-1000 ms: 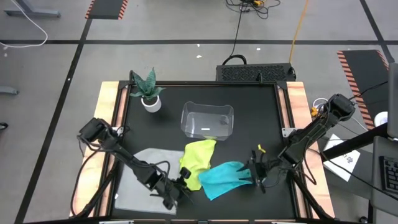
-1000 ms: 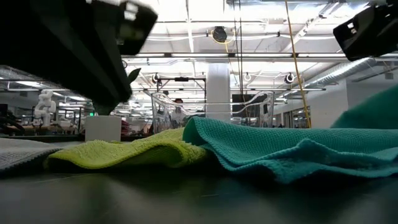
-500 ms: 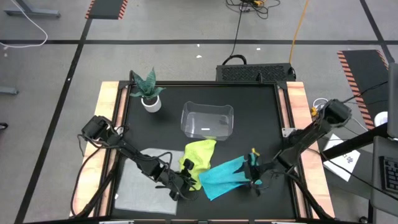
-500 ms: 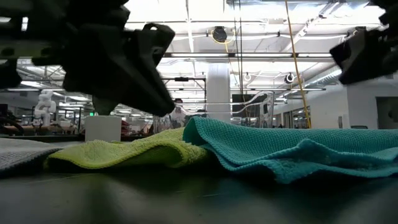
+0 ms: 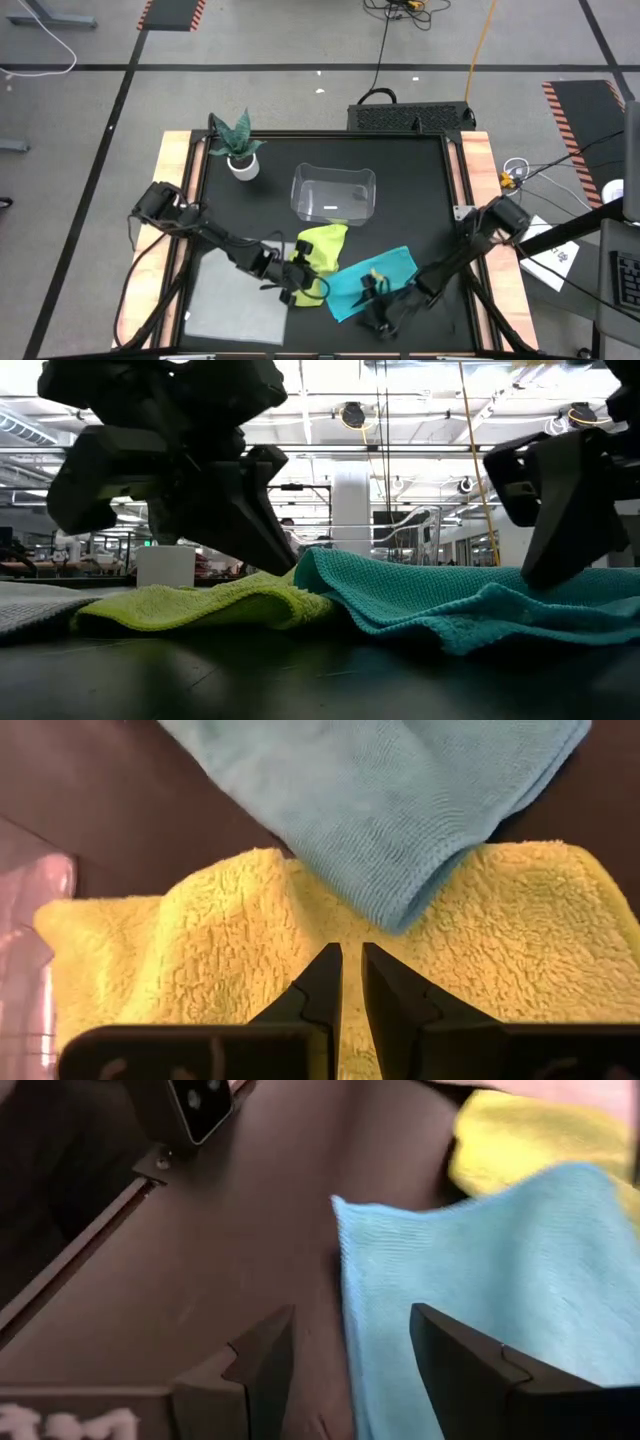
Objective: Fold microfiber towels
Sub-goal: Fold the blue towel
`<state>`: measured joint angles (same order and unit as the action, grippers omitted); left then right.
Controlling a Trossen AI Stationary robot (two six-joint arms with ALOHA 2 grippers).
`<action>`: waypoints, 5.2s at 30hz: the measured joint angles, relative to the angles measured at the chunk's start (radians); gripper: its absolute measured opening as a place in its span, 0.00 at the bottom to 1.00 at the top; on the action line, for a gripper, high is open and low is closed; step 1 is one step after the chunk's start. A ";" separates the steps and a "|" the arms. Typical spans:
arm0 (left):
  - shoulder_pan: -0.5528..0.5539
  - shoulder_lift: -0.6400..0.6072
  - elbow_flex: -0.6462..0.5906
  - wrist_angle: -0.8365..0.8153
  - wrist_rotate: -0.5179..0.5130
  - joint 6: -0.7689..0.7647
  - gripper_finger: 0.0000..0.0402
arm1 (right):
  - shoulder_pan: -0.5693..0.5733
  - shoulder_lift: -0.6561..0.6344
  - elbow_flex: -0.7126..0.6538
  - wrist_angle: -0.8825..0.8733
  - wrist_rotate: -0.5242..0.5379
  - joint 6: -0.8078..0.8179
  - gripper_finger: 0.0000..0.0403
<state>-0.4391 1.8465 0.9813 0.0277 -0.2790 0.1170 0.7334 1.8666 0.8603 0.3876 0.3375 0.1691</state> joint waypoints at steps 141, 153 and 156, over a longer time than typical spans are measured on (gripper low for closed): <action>-0.025 -0.160 0.011 -0.019 0.049 0.054 0.01 | 0.060 -0.044 -0.045 -0.384 0.303 0.652 0.32; 0.116 -0.145 0.194 -0.270 0.286 -0.067 0.01 | 0.023 -0.039 -0.068 -0.274 0.290 0.542 0.32; 0.134 -0.145 0.217 -0.309 0.318 -0.078 0.01 | 0.005 -0.039 -0.068 -0.274 0.290 0.519 0.32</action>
<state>-0.3054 1.7011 1.1984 -0.2818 0.0389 0.0392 0.7381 1.8275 0.7925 0.1131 0.6277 0.6881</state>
